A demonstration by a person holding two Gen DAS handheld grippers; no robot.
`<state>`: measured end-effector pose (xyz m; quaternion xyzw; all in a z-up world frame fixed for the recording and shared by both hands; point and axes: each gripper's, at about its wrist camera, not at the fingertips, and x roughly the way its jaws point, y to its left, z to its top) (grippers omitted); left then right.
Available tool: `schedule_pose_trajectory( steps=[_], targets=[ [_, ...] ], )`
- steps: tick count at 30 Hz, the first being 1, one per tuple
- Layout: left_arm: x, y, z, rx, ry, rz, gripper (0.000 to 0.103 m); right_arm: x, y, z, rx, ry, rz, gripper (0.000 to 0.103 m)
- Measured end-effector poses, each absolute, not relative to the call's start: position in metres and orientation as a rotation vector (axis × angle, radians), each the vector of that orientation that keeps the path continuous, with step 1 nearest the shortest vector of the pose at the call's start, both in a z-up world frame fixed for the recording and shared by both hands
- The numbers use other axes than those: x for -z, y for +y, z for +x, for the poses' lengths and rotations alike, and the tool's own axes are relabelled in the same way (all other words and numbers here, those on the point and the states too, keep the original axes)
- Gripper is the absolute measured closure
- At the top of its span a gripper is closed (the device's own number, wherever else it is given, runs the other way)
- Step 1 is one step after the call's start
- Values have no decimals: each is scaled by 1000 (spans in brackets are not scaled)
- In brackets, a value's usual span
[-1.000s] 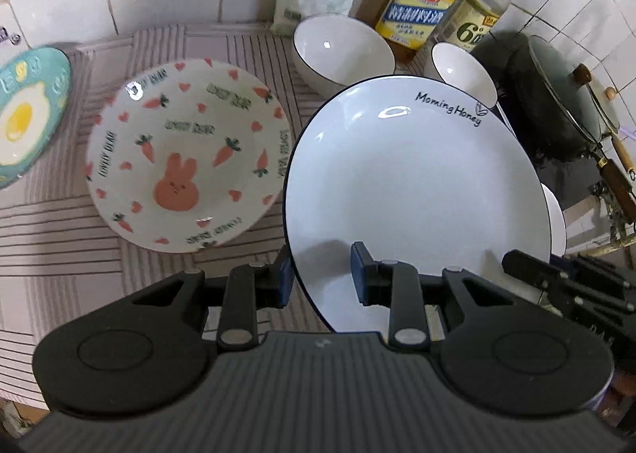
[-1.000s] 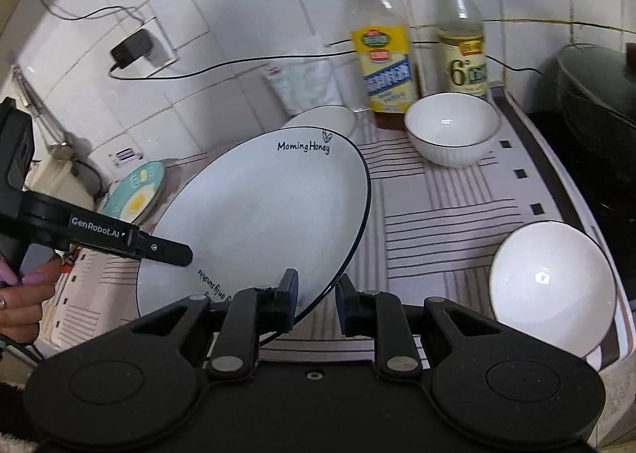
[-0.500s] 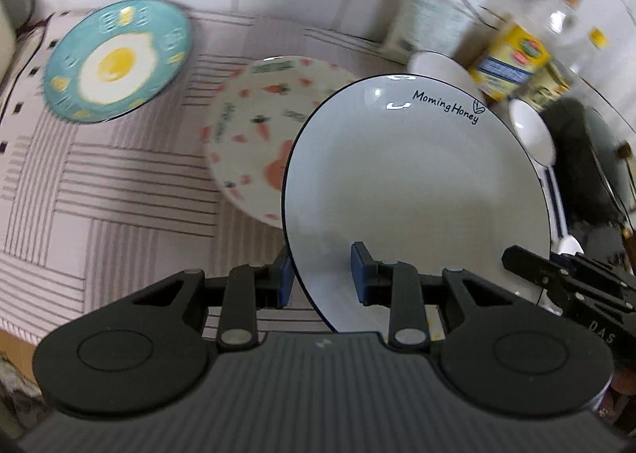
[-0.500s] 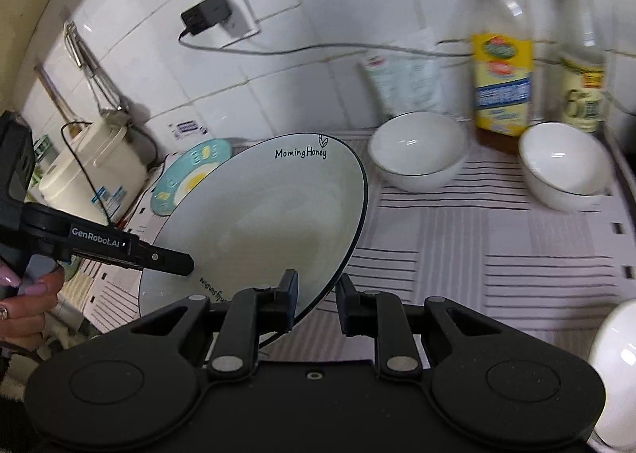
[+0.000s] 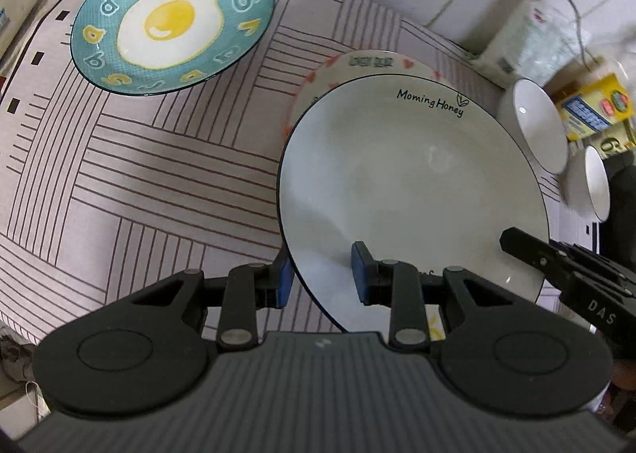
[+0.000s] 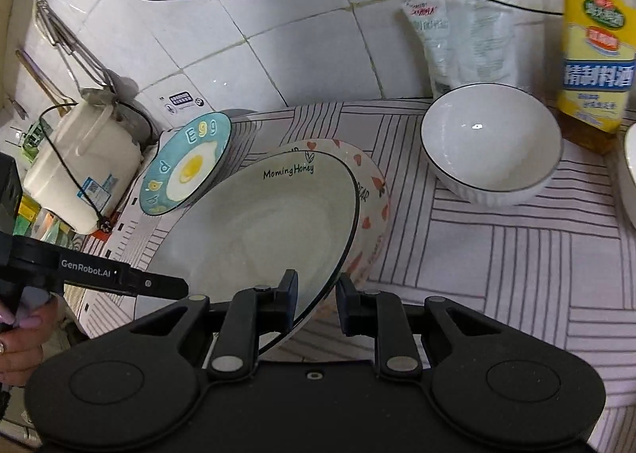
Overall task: Organize plates and bowls
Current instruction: 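Lower the white plate onto the bunny plate and open both grippers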
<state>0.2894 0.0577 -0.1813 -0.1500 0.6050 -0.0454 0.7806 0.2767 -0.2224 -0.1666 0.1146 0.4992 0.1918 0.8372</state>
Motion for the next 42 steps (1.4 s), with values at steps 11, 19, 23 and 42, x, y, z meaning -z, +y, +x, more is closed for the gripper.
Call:
schedule_pose_trajectory(
  steps=[11, 19, 23, 42],
  targets=[
    [193, 64, 309, 92, 1356, -349, 75, 180, -214, 301, -394, 1134, 229, 78],
    [200, 58, 315, 81, 1401, -363, 75, 182, -191, 307, -287, 1206, 89, 76],
    [199, 53, 311, 80, 1396, -342, 75, 182, -176, 304, -240, 1194, -35, 69],
    [167, 44, 285, 67, 1387, -384, 84, 178, -158, 287, -225, 993, -276, 65]
  ],
)
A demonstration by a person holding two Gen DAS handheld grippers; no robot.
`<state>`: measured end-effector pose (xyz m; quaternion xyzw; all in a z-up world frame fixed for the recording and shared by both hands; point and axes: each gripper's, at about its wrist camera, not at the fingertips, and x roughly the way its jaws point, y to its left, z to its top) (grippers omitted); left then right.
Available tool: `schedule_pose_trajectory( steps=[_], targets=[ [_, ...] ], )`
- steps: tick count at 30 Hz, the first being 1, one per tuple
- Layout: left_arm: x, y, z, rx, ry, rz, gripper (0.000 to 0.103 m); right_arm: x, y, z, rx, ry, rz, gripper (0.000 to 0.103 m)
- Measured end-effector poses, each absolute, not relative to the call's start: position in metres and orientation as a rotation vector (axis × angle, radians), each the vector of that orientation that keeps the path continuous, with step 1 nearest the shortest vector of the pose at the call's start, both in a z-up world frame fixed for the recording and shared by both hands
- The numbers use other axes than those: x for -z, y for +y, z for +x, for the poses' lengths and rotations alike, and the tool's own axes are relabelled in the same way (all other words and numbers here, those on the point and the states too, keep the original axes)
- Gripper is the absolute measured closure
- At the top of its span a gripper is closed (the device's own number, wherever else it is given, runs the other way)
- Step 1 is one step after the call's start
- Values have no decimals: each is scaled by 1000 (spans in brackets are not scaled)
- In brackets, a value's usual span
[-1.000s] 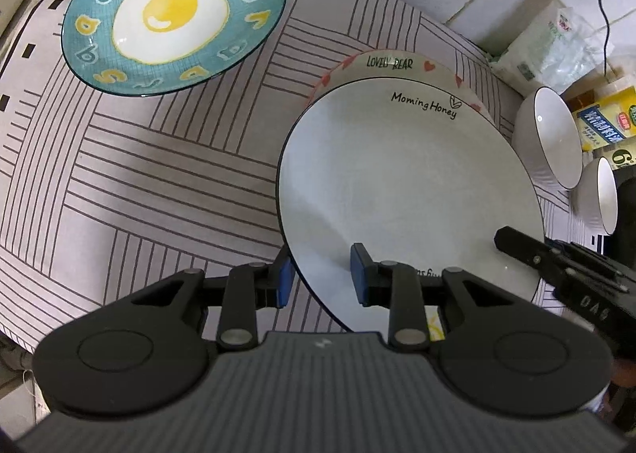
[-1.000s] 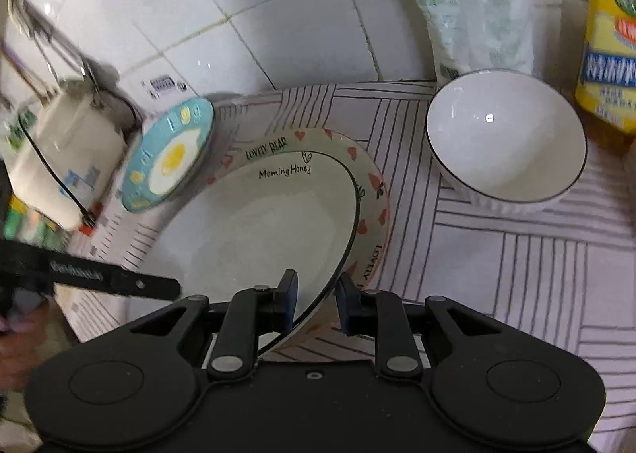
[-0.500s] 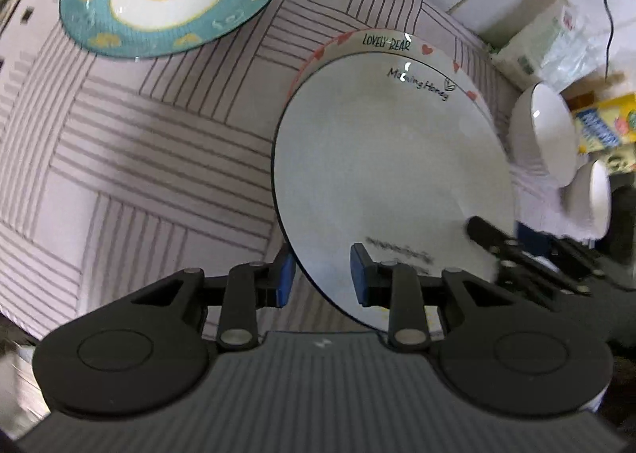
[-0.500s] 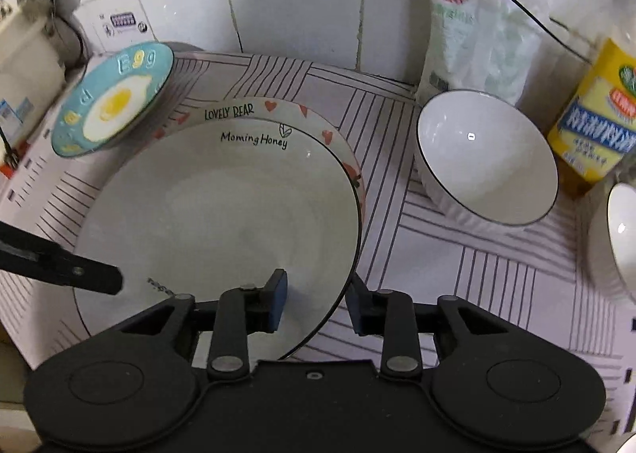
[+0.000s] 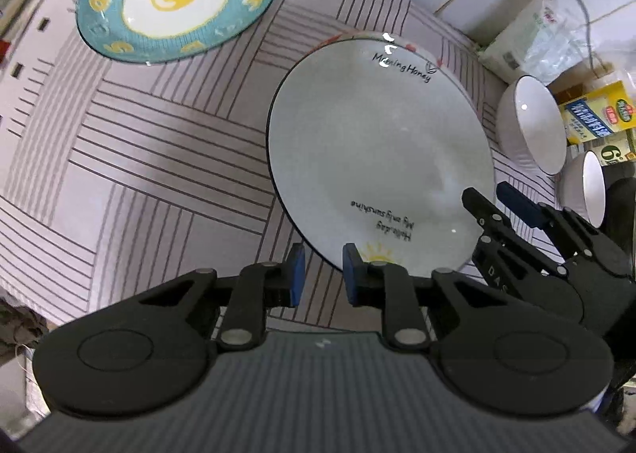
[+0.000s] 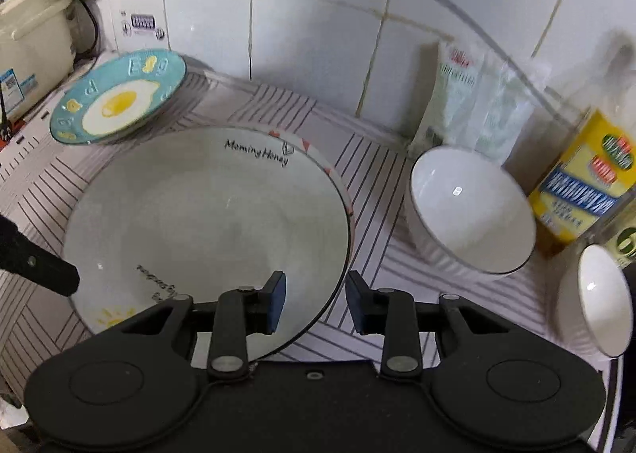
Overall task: Organize plates and bowls
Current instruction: 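Lower the white plate onto the bunny plate and open both grippers, then move both grippers to the blue egg plate rim and close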
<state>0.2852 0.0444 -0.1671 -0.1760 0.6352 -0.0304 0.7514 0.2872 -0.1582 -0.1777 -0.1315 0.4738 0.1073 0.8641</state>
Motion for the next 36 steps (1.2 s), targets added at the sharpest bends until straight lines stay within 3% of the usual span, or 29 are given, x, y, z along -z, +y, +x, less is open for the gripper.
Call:
schedule_pose_trajectory(
  steps=[6, 16, 20, 24, 36],
  targets=[
    [137, 47, 268, 60, 1348, -316, 84, 145, -163, 268, -243, 909, -279, 65],
    [82, 69, 231, 133, 1268, -189, 83, 87, -157, 234, -340, 943, -103, 65],
    [60, 89, 222, 152, 1235, -155, 83, 63, -141, 221, -360, 920, -64, 58],
    [47, 119, 223, 125, 1194, -105, 81, 45, -114, 211, -373, 865, -55, 44],
    [44, 226, 253, 186, 1105, -47, 69, 43, -16, 204, -405, 773, -46, 37]
  ],
)
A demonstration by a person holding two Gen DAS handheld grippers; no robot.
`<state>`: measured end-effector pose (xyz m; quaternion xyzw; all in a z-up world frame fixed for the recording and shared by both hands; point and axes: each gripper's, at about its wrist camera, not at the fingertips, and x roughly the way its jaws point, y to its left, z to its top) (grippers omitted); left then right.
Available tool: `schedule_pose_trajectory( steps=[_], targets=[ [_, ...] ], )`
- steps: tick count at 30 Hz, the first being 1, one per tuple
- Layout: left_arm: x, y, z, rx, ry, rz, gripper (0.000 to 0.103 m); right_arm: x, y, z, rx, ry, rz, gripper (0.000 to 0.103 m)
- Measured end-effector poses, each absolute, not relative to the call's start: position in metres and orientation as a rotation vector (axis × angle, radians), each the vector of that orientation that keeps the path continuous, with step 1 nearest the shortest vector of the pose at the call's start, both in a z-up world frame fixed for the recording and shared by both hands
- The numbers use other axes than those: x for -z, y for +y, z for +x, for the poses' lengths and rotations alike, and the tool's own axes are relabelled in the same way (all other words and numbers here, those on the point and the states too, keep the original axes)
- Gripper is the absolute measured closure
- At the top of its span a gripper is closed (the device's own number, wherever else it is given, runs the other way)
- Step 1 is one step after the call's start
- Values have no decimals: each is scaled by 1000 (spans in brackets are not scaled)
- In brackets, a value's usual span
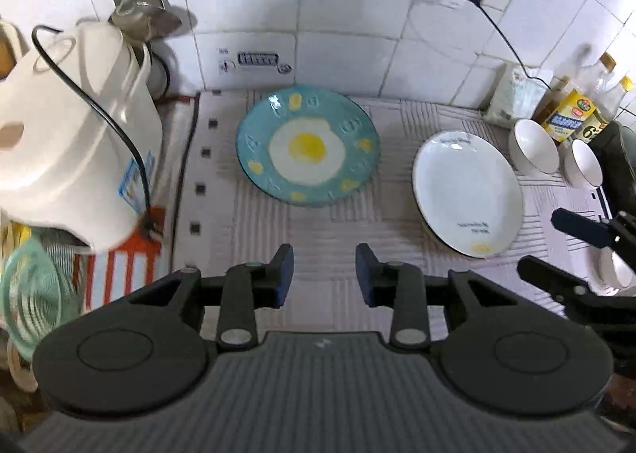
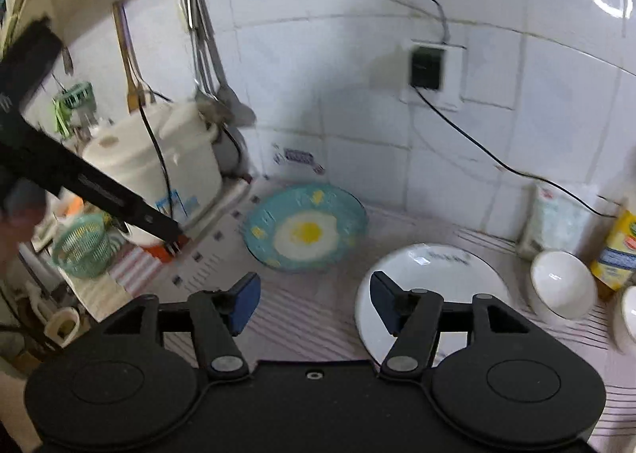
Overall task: Organize plates and bowls
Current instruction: 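Move both grippers to the blue egg plate rim and close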
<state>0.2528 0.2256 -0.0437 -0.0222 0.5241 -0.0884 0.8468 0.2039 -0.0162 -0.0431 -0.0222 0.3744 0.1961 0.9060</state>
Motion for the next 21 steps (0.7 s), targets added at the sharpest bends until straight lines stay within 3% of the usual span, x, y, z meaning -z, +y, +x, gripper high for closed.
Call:
schedule_pose_trajectory(
  steps=[11, 21],
  targets=[
    [87, 275, 328, 250, 1139, 1, 47, 67, 37, 250, -306, 756, 155, 30],
    [169, 246, 398, 165, 1125, 106, 41, 137, 48, 306, -124, 828, 303, 31]
  ],
)
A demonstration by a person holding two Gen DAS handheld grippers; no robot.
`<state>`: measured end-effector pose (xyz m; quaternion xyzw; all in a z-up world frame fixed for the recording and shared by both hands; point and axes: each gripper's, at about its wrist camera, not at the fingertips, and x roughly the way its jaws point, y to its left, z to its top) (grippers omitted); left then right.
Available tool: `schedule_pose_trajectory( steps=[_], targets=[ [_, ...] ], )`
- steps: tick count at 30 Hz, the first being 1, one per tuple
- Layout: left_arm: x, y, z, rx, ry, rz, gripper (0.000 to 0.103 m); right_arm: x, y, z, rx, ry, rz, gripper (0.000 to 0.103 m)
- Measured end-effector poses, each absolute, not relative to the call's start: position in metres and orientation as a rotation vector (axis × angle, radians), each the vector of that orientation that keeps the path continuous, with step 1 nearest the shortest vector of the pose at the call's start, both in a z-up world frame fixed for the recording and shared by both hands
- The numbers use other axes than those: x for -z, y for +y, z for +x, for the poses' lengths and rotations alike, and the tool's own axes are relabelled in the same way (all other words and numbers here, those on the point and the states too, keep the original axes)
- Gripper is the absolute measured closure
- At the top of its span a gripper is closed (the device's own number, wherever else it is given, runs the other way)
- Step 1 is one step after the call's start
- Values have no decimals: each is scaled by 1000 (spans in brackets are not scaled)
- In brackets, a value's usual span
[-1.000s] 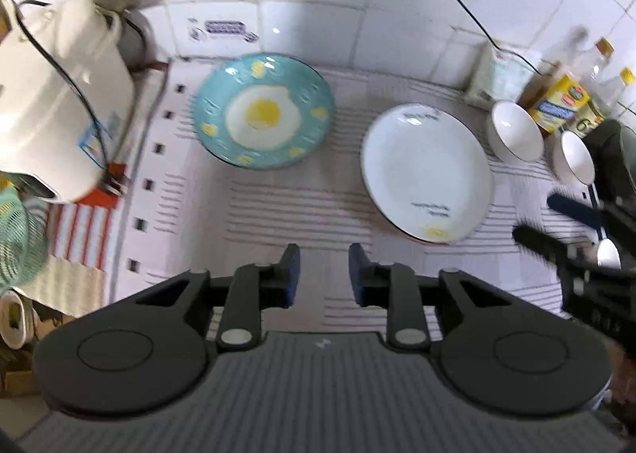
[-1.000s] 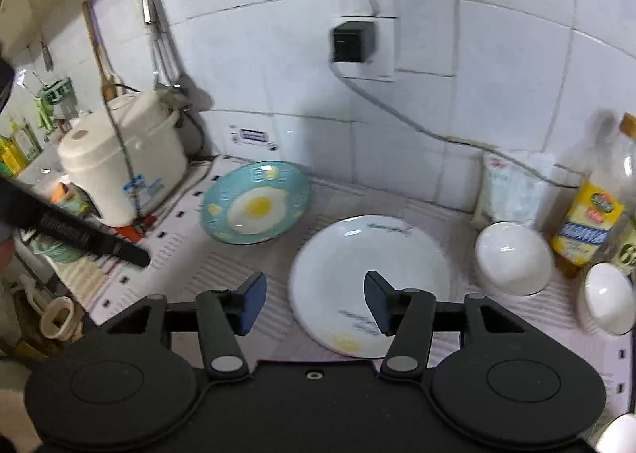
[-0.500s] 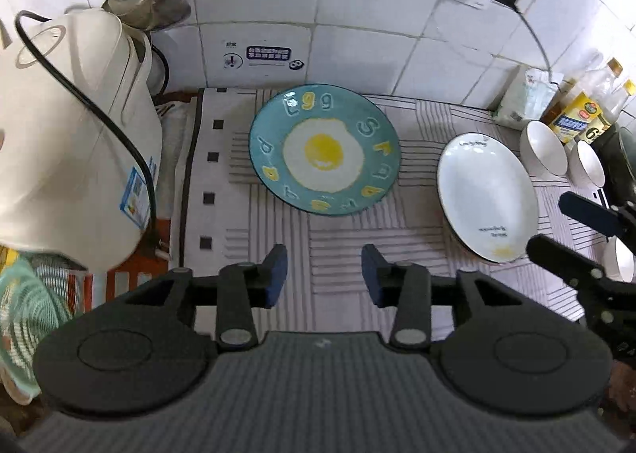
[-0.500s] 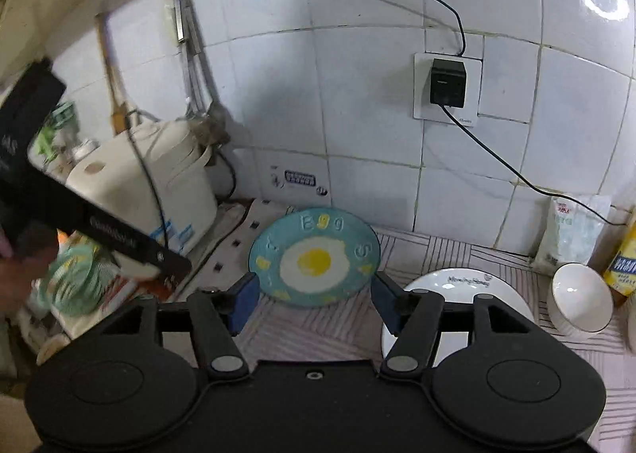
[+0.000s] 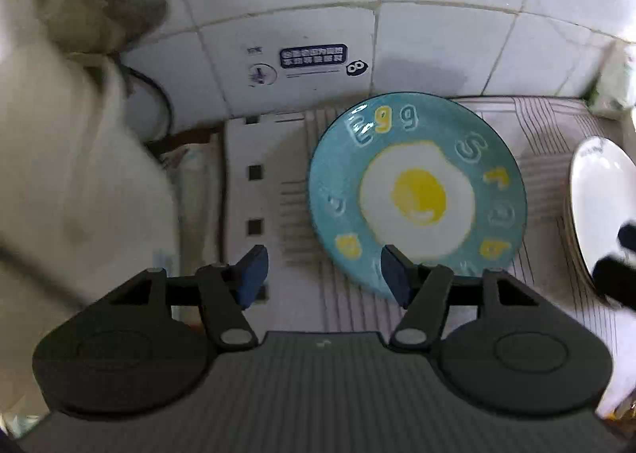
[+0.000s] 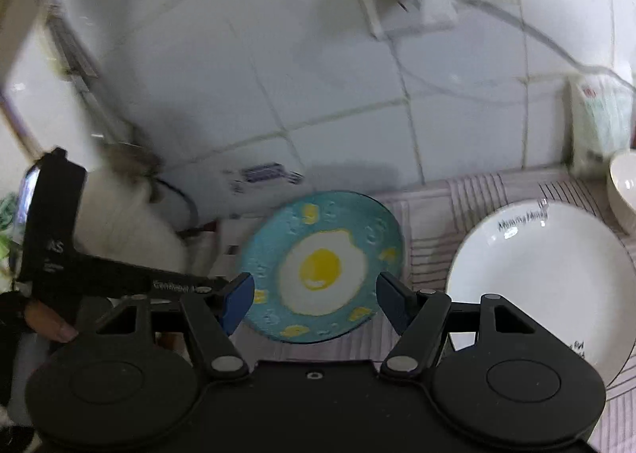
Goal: Organize plates and bowls
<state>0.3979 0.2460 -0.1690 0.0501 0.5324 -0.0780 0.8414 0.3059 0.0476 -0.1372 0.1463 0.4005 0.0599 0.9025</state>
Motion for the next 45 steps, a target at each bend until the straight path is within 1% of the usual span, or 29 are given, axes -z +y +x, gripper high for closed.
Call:
schedule_pose_trajectory(
  steps=[2, 5, 7, 8, 13, 14, 15, 16, 17, 18, 19, 20, 21, 22, 25, 28, 32, 34, 35, 36, 41, 43, 45],
  targets=[
    [179, 244, 412, 152, 1130, 63, 41, 154, 48, 311, -68, 852, 299, 31],
    [191, 241, 426, 110, 1108, 63, 41, 173, 42, 311, -39, 867, 396, 31],
    [198, 239, 435, 101, 1124, 61, 41, 184, 42, 316, -63, 891, 410, 33],
    [201, 239, 440, 103, 1147, 60, 41, 190, 43, 318, -65, 898, 415, 36],
    [210, 237, 453, 99, 1181, 64, 41, 211, 50, 330, -59, 944, 424, 38],
    [211, 237, 454, 102, 1184, 64, 41, 214, 50, 332, -56, 949, 421, 40],
    [212, 238, 455, 109, 1184, 63, 43, 217, 50, 335, -55, 952, 421, 47],
    [213, 238, 456, 112, 1185, 65, 44, 219, 51, 338, -58, 953, 421, 48],
    [214, 239, 458, 114, 1184, 63, 48, 220, 52, 341, -50, 958, 412, 51],
    [216, 240, 460, 117, 1186, 57, 58, 221, 53, 343, -37, 956, 399, 59],
    [217, 241, 462, 116, 1189, 51, 64, 222, 52, 344, -22, 956, 385, 64],
    [218, 243, 463, 112, 1190, 42, 74, 224, 50, 345, -7, 958, 376, 72],
    [219, 246, 463, 112, 1184, 20, 75, 225, 48, 347, 2, 959, 372, 81],
    [220, 250, 462, 116, 1178, -11, 76, 226, 46, 348, 12, 960, 363, 83],
    [224, 258, 457, 129, 1154, -83, 81, 228, 41, 351, 19, 953, 373, 84],
    [226, 256, 451, 131, 1121, -73, 81, 229, 39, 355, 19, 970, 387, 84],
    [225, 259, 453, 125, 1149, -110, 82, 232, 36, 360, 23, 985, 404, 84],
    [226, 261, 455, 127, 1153, -123, 82, 236, 35, 362, 25, 986, 420, 83],
    [228, 261, 456, 126, 1152, -127, 81, 238, 35, 363, 19, 988, 426, 81],
    [229, 262, 455, 125, 1150, -124, 81, 240, 35, 365, 4, 992, 430, 79],
    [227, 254, 449, 136, 1149, -67, 80, 239, 35, 371, -36, 1014, 393, 79],
    [221, 247, 449, 161, 1163, 12, 80, 231, 37, 371, -69, 1015, 343, 79],
    [215, 245, 448, 164, 1160, 28, 80, 220, 41, 369, -98, 995, 297, 79]
  ],
)
